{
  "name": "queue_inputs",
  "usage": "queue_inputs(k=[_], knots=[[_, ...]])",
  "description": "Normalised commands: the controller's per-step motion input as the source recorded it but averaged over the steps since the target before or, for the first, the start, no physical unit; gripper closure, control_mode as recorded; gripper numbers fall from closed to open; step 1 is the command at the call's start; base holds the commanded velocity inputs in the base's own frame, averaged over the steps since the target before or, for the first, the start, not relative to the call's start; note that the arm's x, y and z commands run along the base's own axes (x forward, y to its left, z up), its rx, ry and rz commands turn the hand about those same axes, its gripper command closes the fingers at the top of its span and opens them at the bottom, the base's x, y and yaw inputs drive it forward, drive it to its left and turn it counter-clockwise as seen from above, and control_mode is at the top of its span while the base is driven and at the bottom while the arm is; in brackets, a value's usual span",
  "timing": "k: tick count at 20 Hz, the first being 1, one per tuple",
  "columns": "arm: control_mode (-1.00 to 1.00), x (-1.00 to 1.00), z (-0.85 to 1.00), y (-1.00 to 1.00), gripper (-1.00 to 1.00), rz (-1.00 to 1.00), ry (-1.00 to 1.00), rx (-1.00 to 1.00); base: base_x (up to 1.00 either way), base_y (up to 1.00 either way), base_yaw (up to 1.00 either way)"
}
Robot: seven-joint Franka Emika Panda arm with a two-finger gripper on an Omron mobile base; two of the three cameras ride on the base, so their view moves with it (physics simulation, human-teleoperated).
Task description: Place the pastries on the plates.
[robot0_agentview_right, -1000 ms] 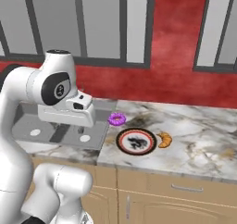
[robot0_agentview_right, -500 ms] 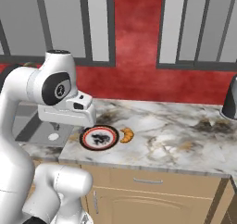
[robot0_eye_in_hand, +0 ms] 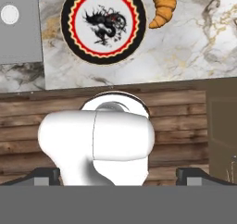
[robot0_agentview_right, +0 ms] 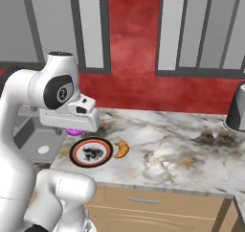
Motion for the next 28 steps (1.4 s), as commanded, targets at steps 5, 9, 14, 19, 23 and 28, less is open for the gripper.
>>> queue_inputs(k=[5,9,14,19,23,28], knots=[[1.00,0.00,0.00,0.00,-1.00,0.00,0.00,0.00,0.40,0.00,0.00],[1.00,0.00,0.00,0.00,-1.00,0.00,0.00,0.00,0.45,0.00,0.00],[-1.00,0.67,-0.10,0.01,-1.00,0.00,0.00,0.00,0.12,0.00,0.00],[-1.00,0.94,-0.19,0.11,-1.00,0.00,0.00,0.00,0.00,0.00,0.00],[-1.00,0.72,-0.41,0.30,-1.00,0.00,0.00,0.00,0.00,0.00,0.00],[-1.00,0.57,-0.53,0.40,-1.00,0.00,0.00,0.00,0.00,0.00,0.00]])
